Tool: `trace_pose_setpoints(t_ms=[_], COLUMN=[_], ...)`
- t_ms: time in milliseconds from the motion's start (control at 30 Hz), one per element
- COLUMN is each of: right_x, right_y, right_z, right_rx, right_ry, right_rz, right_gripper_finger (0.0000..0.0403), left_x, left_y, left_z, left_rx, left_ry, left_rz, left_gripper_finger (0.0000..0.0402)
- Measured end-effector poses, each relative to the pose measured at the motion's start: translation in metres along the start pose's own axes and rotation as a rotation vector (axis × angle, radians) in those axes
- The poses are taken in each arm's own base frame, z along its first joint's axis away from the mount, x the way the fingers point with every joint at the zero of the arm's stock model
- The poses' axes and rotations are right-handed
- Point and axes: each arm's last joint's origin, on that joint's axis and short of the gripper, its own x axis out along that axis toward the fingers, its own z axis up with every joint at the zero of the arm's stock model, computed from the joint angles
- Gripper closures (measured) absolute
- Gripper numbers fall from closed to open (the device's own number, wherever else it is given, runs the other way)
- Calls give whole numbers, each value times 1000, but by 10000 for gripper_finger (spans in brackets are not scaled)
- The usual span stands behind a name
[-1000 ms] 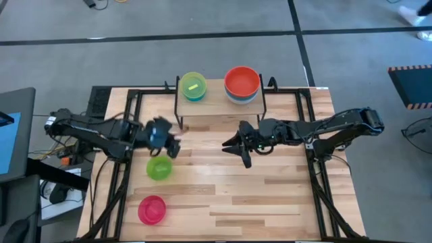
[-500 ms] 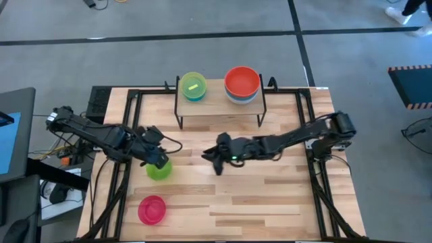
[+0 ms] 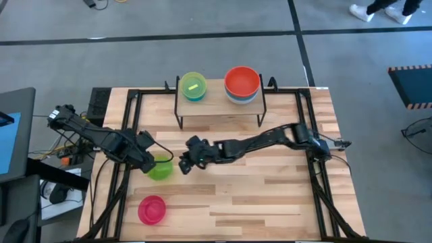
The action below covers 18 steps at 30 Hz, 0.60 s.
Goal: Place and stack bowls onto a shelf
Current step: Stack the small green bowl on top of the small yellow bowl on the shelf
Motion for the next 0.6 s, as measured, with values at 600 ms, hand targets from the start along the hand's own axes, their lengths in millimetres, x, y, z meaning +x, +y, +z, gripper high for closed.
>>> trace_pose_setpoints(t_ms=[600], right_x=[95], right_y=[-14], right_z=[-16], right_rx=[156], right_ry=[175], right_rz=[27], right_gripper_finger=[179], left_x=[-5], left_y=[7], left_z=[-12], left_rx=[152], left_ry=[30], left_rz=[62], left_gripper_finger=[244])
